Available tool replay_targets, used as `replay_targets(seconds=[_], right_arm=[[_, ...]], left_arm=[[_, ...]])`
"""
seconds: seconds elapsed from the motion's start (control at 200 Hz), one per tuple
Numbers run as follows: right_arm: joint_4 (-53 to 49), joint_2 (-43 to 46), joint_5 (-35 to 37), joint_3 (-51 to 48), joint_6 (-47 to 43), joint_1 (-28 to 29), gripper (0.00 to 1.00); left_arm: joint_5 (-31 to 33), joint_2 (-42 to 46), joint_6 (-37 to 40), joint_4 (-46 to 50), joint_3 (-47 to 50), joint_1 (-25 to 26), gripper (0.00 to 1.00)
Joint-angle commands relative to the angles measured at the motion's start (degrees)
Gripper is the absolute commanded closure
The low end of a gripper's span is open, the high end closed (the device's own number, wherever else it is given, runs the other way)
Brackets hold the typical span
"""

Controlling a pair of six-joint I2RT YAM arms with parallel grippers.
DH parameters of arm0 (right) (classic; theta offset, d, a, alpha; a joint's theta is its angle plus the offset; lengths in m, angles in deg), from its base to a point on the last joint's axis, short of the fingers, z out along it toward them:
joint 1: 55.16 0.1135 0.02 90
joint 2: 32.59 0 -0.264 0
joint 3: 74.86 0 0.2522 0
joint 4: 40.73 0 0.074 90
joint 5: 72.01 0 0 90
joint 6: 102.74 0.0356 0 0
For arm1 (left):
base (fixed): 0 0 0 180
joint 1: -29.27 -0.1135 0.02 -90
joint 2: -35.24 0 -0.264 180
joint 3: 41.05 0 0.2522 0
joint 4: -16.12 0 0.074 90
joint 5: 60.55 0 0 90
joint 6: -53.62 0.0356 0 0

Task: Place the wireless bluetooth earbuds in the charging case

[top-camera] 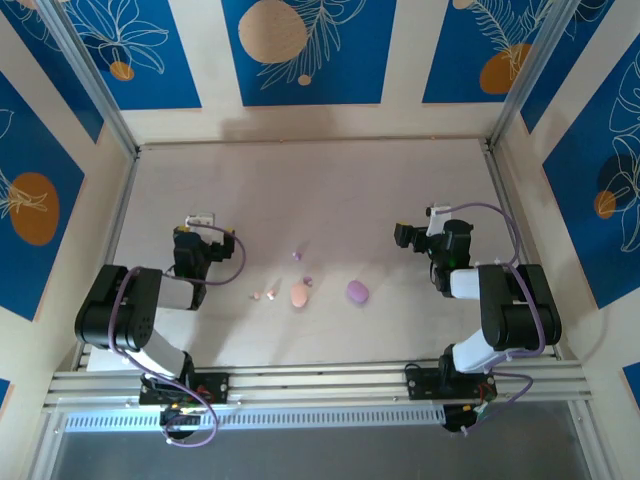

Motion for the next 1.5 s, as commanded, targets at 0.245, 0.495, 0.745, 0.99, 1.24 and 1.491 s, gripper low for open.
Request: replay_targets(seconds=[0.245,0.495,0.745,0.99,1.24,1.491], right_arm=[[-0.22,0.16,-0.19,0.95,-0.84,-0.06,0.01],[-0.21,0.16,-0.31,1.01,-0.84,-0.06,0.01],[-0.30,0.19,-0.32,1.04,-0.85,-0.15,0.01],[-0.31,0.24,-0.68,1.02,-0.80,-0.23,0.01],[-0.37,1.10,1.26,0.68,-1.11,0.41,0.01],[-8.04,14.87,6.29,-1.48,-1.90,3.35,0.01]], left_arm=[[-1.10,0.52,-0.54,-0.06,-0.77,-0.70,0.00],[-1.10,0.44,-0.54,-0.06,-0.78,-0.68,0.00],[-1.10,0.52,-0.54,-0.05,-0.78,-0.73,0.00],[-1.10,0.44,-0.54,-0.05,-0.81,-0.68,0.00],[-1.91,0.76,-0.09,-0.99,-0.22,-0.68,0.00],[1.04,13.92,0.34,-1.52,5.97,0.49,0.00]])
